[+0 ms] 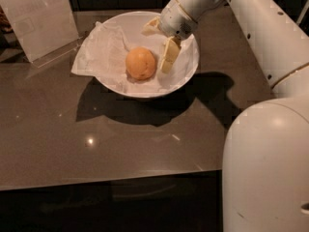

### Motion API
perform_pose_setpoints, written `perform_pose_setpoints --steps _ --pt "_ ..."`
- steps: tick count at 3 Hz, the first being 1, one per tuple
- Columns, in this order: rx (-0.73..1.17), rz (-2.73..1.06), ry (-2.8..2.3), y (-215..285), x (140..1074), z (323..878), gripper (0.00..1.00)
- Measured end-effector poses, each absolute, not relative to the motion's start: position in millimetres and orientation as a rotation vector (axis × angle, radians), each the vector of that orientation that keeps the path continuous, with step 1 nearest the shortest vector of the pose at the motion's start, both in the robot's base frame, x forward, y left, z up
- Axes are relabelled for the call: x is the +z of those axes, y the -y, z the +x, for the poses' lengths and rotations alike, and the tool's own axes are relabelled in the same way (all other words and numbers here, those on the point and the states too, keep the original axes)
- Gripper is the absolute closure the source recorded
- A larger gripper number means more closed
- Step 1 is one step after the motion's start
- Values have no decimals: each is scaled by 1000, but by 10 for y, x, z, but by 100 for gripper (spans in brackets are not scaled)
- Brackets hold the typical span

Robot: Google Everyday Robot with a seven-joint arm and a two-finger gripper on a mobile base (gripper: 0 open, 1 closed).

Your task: Pick orange from white bowl

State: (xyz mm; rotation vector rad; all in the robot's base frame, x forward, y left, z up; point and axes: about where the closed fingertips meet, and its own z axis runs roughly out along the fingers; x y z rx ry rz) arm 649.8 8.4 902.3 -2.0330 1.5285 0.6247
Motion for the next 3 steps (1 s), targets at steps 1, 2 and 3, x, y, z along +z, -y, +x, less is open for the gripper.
perform_pose_setpoints --steps 1,2,3 --pt "619 -2019 -1527 -115 9013 6534 11" --pt "631 -1989 -1511 -137 8978 6552 4" --pt "703 -1990 -1496 -243 8819 6563 3"
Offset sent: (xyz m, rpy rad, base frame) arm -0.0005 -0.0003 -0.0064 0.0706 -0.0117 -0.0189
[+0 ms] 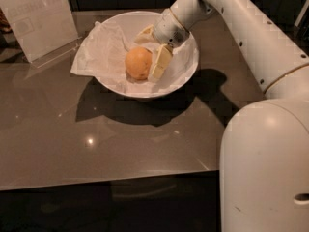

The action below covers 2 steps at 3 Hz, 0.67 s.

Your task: Pick orange from white bowl

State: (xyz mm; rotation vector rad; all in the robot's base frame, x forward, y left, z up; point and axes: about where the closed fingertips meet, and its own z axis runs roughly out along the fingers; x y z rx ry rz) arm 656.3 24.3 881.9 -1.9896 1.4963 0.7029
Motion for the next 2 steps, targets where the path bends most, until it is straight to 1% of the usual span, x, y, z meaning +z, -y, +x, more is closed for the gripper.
perform_pose_setpoints --steps 2 --pt "828 -1998 -1482 -459 8511 6621 12"
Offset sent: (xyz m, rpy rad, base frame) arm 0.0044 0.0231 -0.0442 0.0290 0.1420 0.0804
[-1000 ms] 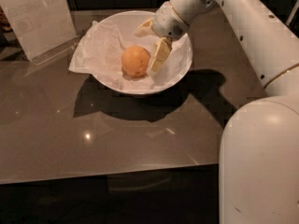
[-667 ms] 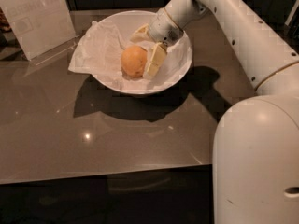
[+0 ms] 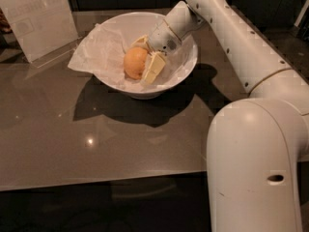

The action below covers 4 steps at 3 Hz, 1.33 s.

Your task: Pick orange from white bowl

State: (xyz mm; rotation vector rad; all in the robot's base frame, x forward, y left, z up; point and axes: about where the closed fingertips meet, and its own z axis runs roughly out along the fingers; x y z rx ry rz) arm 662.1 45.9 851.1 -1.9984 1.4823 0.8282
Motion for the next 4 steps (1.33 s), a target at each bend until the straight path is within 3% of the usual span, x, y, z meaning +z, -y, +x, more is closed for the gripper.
perform_pose_setpoints --steps 4 --pt "800 -1980 -1487 -452 8529 6592 99"
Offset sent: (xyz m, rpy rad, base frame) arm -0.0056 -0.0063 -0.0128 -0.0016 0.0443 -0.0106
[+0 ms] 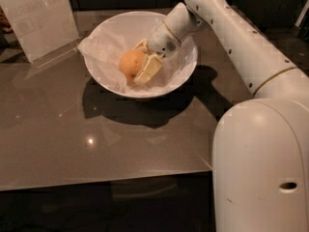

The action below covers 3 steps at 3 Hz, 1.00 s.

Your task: Pick orange from white bowl

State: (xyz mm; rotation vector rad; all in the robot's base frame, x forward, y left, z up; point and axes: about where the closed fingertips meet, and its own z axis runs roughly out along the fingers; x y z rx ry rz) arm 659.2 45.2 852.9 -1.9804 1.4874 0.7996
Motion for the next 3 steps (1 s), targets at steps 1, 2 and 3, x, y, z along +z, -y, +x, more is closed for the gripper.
perform_pose_setpoints --steps 1,2,3 --pt "675 -2019 -1467 -428 8807 6503 100" --pt "564 -2022 -1440 -357 9116 6375 100" --pt "517 -1985 -1374 -236 9384 6198 100"
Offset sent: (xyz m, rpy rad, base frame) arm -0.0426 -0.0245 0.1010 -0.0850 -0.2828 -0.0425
